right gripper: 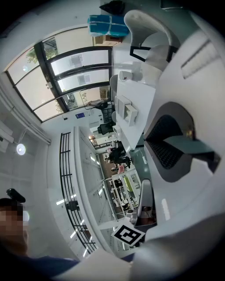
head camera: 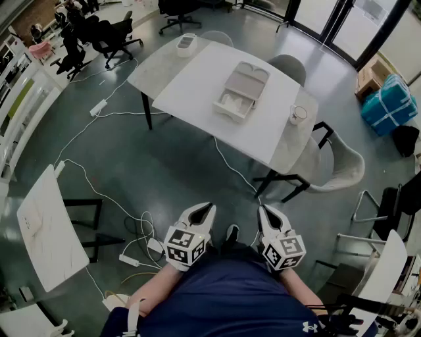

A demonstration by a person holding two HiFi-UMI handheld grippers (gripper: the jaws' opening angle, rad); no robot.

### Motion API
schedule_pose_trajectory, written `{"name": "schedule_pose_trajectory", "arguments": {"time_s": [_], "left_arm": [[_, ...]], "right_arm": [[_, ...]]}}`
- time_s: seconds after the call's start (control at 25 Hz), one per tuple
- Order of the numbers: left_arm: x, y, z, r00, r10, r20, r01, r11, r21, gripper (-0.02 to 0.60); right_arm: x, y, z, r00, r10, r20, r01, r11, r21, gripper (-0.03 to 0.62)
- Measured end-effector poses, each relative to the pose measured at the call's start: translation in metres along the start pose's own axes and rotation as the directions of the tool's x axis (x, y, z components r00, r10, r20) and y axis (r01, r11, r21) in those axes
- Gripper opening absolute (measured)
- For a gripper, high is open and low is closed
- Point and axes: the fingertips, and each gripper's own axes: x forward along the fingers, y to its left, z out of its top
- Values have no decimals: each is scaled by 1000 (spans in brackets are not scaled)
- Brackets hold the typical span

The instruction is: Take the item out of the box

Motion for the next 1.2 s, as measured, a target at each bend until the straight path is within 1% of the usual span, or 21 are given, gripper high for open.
{"name": "schedule_pose_trajectory", "arguments": {"time_s": [0.12,0.32,0.52,0.68,0.88,1.0,1.2], "left_arm": [[-3,-5,21,999,2,54,-4,999,38,21],[-10,-15,36,995,25,98,-30,998,54,23],[-3,-25,40,993,51,109,-57,997,55,23],[10,-30,49,989,75,125,-83,995,60,22],[25,-38,47,987,100,123,-108,992,58,23],[28,-30,45,986,126,113,-131,990,41,23],[36,-9,63,980,154,129,-160,987,34,23]], "right_arm": [[11,4,17,999,24,42,-23,999,-24,0],[8,12,31,995,77,69,-72,995,-72,0],[5,-3,39,991,100,88,-96,994,-51,2],[7,-13,47,986,130,105,-123,990,-66,2],[13,-28,42,983,164,87,-158,985,-68,2],[19,-34,42,982,174,72,-170,984,-61,2],[40,-47,49,988,144,61,-141,989,-48,2]]}}
